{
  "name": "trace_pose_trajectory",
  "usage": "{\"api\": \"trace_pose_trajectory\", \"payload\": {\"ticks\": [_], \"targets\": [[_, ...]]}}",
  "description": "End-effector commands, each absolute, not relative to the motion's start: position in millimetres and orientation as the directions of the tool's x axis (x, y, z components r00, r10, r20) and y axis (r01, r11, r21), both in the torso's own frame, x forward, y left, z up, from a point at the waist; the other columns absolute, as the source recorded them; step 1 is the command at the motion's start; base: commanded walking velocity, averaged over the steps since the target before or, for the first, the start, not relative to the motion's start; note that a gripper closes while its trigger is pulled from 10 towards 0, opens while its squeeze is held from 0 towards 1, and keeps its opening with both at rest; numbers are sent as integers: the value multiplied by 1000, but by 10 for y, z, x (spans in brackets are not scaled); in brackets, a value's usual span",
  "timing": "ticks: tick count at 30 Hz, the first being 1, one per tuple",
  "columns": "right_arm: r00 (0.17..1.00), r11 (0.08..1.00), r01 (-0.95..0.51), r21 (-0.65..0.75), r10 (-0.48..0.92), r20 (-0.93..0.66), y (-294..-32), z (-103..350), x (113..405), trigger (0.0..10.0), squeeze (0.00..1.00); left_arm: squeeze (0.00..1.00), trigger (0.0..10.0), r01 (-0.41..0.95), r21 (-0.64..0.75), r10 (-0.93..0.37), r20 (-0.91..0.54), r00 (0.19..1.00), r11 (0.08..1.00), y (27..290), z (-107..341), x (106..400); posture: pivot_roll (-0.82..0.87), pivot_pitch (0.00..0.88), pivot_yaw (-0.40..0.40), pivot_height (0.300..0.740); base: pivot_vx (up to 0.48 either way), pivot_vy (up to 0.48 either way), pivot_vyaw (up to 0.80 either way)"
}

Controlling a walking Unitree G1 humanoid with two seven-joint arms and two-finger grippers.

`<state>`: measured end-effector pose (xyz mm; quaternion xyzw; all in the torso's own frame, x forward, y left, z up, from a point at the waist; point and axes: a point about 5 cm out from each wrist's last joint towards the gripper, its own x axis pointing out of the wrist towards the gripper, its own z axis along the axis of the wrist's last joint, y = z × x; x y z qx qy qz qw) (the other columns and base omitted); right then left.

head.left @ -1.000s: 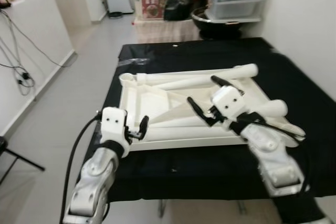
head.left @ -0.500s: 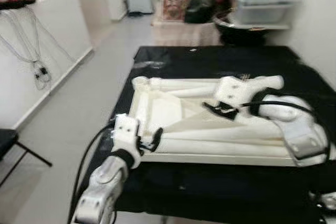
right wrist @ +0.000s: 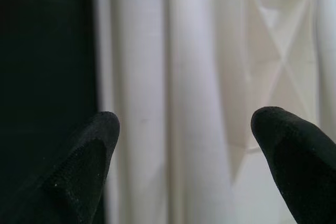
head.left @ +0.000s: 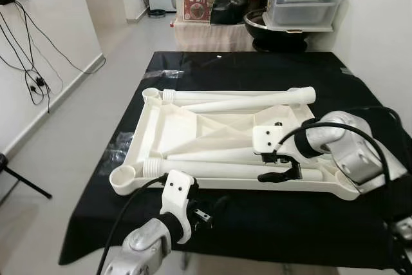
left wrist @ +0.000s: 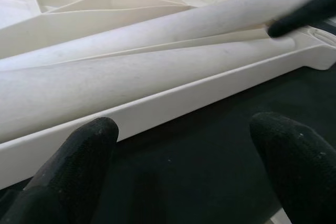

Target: Building children table

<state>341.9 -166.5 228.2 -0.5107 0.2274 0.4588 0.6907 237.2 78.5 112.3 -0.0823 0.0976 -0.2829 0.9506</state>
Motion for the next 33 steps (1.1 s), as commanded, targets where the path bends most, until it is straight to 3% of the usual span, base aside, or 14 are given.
{"api": "trace_pose_trajectory", "payload": {"ticks": [1,6,10,15,26,33], "targets": [[514,99,-852,-514,351,-783,-1610,2263,3515,10000,0,0,10000,505,-203,-538,-168,826,839,826,1091,2352,-28,51,-26,740,0,0,0],[515,121,-855,-504,297,-804,-1618,2247,3547,10000,0,0,10000,503,-202,-536,-171,827,840,829,1100,2332,-24,60,-28,740,0,0,0],[473,130,-881,-456,181,-862,-1780,2212,3568,10000,0,0,10000,506,-211,-541,-176,822,836,834,1103,2303,-28,67,-32,740,0,0,0],[492,162,-868,-470,144,-859,-1859,2332,3656,10000,0,0,10000,512,-214,-549,-178,817,832,823,1105,2276,-26,72,-37,740,0,0,0],[455,77,-887,-456,-27,-890,-1940,2277,3768,10000,0,0,10000,513,-215,-550,-176,817,831,811,1127,2244,-29,83,-44,740,0,0,0],[444,130,-885,-446,-45,-895,-1942,2203,3849,10000,0,0,10000,512,-213,-548,-172,819,832,793,1142,2220,-24,89,-50,740,0,0,0]]}}
